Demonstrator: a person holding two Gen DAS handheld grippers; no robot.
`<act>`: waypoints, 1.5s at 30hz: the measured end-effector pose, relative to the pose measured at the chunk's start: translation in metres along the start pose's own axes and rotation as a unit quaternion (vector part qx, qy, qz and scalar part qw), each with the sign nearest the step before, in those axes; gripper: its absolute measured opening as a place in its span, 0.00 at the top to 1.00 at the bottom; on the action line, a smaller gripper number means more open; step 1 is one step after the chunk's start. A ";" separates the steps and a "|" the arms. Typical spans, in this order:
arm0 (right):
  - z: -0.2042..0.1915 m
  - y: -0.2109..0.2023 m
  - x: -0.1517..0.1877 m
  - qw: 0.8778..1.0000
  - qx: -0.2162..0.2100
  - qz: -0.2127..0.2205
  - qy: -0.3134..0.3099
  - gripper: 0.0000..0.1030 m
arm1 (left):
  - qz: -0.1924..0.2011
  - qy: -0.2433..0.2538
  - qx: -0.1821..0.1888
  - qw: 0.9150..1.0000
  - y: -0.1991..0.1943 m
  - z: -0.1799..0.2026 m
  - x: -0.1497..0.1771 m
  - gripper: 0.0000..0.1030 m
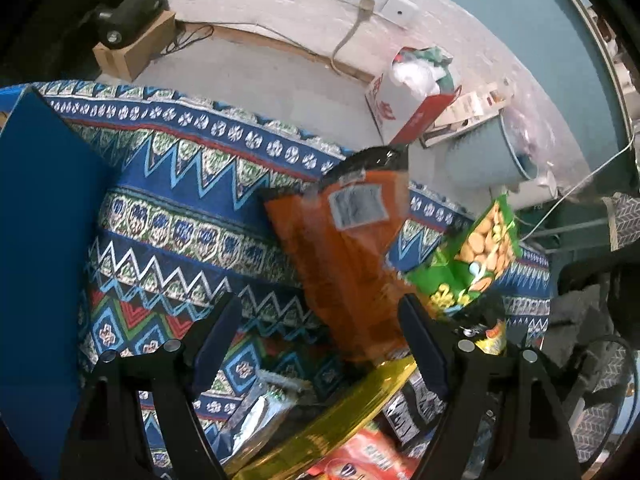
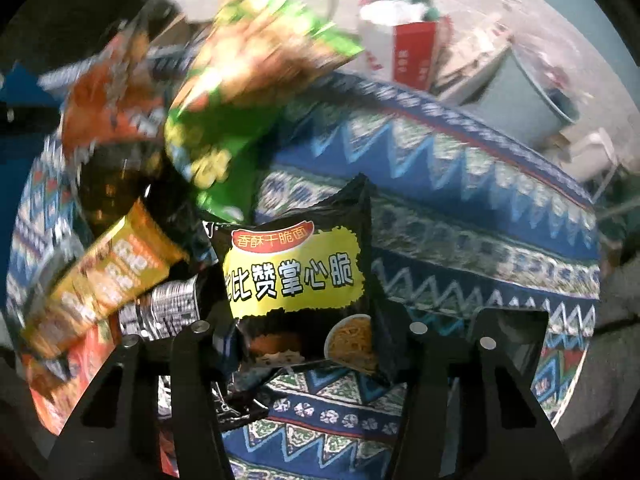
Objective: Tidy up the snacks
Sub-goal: 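Grasp the orange chip bag with the left tool while the right tool grasps the black-yellow bag, then carry both bags over the cardboard box and open both tools to drop them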
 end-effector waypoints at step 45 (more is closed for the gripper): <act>-0.035 -0.088 -0.013 0.993 -0.010 0.119 0.017 0.50 | 0.106 0.213 -0.089 0.967 -0.034 0.030 0.012 0.57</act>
Point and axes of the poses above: each gripper's, at about its wrist camera, not at the fingertips, and y roughly the way its jaws point, z to its right, x to its underside, the point moved 2 cm from there along y, roughly the way its jaws point, and after that the axes turned 4 degrees about -x, right-handed, at the moved point
